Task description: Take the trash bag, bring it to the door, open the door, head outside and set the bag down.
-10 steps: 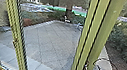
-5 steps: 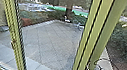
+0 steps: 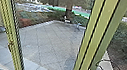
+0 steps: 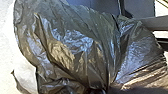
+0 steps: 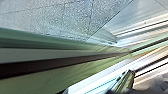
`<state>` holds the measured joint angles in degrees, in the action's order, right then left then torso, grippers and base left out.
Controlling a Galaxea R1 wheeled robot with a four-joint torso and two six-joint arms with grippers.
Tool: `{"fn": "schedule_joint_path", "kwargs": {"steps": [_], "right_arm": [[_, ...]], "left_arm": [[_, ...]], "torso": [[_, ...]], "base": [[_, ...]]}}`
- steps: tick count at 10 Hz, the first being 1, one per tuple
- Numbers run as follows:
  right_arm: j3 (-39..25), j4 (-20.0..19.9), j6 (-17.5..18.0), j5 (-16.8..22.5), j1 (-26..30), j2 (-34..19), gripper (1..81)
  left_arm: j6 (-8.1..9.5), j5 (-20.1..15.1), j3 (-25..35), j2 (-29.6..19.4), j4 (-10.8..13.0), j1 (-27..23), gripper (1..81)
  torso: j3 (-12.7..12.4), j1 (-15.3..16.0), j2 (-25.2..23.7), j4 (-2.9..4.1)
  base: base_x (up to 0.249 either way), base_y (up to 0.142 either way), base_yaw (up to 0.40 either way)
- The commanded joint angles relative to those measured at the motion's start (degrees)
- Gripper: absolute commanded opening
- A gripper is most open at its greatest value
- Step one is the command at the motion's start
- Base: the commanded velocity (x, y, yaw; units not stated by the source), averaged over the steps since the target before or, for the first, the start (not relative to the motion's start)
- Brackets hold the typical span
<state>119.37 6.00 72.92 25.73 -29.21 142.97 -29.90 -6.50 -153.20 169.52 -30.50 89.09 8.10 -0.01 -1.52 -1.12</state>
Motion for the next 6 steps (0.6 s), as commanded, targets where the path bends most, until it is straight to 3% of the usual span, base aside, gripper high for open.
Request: {"fn": "schedule_joint_path", "kwargs": {"steps": [1,3,6], "right_arm": [[-2.39,2.43,1.69,-1.48,7.18,3.40,81.1],[-4.50,2.97,1.70,-1.39,8.06,1.73,81.1],[-7.67,4.37,1.78,-1.30,10.16,-1.70,81.1]], "left_arm": [[-0.16,-5.10,0.18,-0.14,-0.52,-1.59,1.0],[-0.16,-5.10,0.18,-0.14,-0.52,-1.59,1.0],[-0.16,-5.19,0.18,-0.23,-0.52,-1.59,1.0]], "torso": [[0.00,0.01,0.00,0.00],[0.04,0.08,0.05,0.00],[0.13,0.25,0.20,0.00]], "base": [[0.087,0.000,0.000],[0.081,0.000,0.000],[0.000,0.000,0.000]]}}
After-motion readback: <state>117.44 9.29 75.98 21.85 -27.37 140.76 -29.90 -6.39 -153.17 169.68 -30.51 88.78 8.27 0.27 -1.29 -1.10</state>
